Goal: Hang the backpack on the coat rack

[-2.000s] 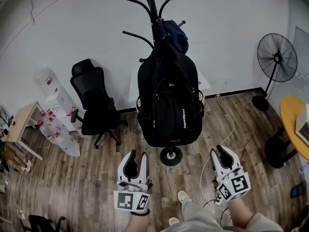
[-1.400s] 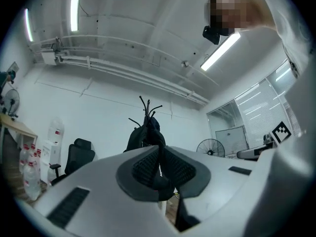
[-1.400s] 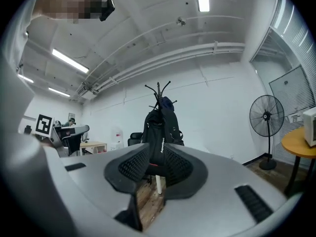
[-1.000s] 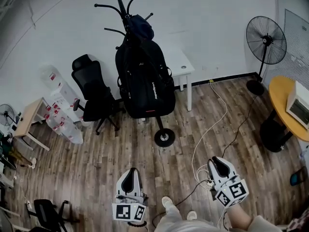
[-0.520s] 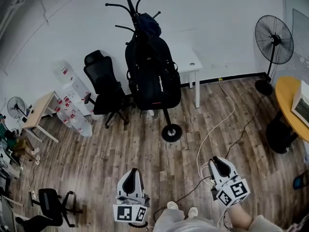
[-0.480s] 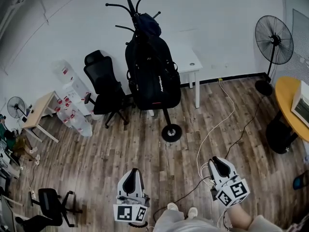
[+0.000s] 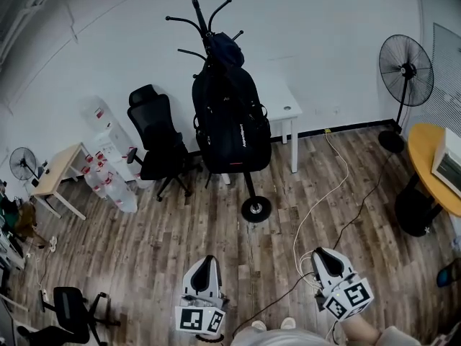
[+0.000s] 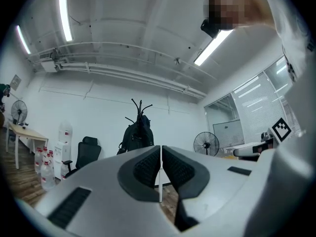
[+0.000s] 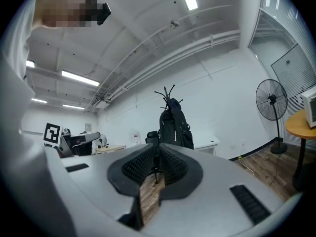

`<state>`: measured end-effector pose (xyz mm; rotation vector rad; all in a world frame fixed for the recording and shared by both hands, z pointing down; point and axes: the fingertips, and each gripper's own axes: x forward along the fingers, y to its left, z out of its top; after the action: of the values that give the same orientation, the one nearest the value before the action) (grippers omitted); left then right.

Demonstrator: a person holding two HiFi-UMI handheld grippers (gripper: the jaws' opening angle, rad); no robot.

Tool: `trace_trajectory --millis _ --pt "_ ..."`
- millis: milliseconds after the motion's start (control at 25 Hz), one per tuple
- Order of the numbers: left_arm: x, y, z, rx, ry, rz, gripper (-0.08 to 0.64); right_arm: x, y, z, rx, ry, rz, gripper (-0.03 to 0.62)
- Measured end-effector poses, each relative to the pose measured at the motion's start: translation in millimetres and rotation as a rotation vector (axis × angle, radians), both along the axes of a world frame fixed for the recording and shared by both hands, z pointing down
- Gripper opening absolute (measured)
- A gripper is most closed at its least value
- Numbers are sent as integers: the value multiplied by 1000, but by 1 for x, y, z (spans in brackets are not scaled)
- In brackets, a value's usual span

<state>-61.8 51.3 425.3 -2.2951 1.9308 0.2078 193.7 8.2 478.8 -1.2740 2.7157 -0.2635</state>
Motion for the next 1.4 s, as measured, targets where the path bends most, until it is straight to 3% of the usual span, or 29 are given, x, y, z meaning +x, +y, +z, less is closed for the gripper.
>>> trace_trajectory --millis 560,1400 --pt "-35 2 12 -45 20 55 12 -73 17 -10 -16 42 -44 24" --pt "-57 12 16 -61 34 30 11 -78 21 -3 -25 68 -12 15"
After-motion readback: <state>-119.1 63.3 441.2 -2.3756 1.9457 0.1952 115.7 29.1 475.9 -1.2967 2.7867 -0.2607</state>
